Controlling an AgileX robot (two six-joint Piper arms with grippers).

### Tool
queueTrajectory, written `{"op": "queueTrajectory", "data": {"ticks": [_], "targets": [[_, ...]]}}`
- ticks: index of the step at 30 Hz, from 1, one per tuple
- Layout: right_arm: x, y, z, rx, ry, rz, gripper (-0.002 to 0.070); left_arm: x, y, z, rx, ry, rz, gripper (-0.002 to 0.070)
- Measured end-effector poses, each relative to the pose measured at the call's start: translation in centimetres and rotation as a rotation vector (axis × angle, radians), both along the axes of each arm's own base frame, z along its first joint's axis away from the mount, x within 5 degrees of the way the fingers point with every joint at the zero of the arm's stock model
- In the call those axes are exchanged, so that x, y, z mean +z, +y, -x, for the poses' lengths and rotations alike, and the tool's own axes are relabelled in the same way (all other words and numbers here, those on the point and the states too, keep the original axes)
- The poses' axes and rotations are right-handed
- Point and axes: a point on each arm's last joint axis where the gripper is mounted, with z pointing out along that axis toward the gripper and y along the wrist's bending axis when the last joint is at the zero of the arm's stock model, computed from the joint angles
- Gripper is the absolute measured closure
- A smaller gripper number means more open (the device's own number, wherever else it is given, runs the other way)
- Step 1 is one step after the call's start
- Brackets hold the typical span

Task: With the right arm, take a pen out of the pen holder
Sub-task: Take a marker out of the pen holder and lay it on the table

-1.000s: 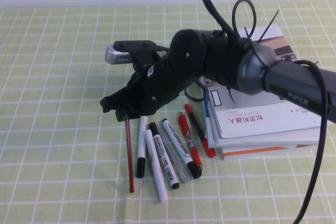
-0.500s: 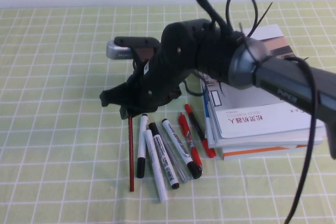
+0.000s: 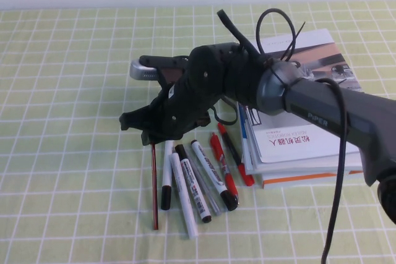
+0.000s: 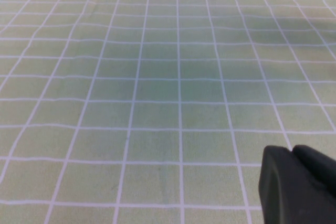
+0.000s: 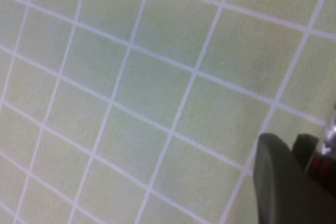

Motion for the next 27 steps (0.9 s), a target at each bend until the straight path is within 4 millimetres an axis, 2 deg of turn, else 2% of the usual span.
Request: {"op": "queueTrajectory", "data": {"ticks": [4, 11, 17, 20, 22, 27], "targets": [[-0.6, 0.0, -0.1, 0.007, 0.004, 0.017, 0.0615, 0.0, 0.0, 0.0, 0.0, 0.0, 0.0, 0.068], [-1.1, -0.1, -0.2, 0.012, 0.007, 0.039, 0.0435, 0.0, 0.0, 0.0, 0.0, 0.0, 0.0, 0.068], [-1.0, -0.3, 0.0, 0.024, 0.014, 0.061, 0.0387, 0.0, 0.0, 0.0, 0.0, 0.0, 0.0, 0.068], [0.2, -0.8, 0.4, 0.048, -0.011, 0.096, 0.0388, 0.0, 0.0, 0.0, 0.0, 0.0, 0.0, 0.068], [2.7, -1.0, 1.5, 0.085, -0.07, 0.129, 0.0407, 0.0, 0.0, 0.0, 0.0, 0.0, 0.0, 0.068], [8.7, -2.1, 5.6, 0.164, -0.225, 0.165, 0.0554, 0.0, 0.0, 0.0, 0.0, 0.0, 0.0, 0.068]]}}
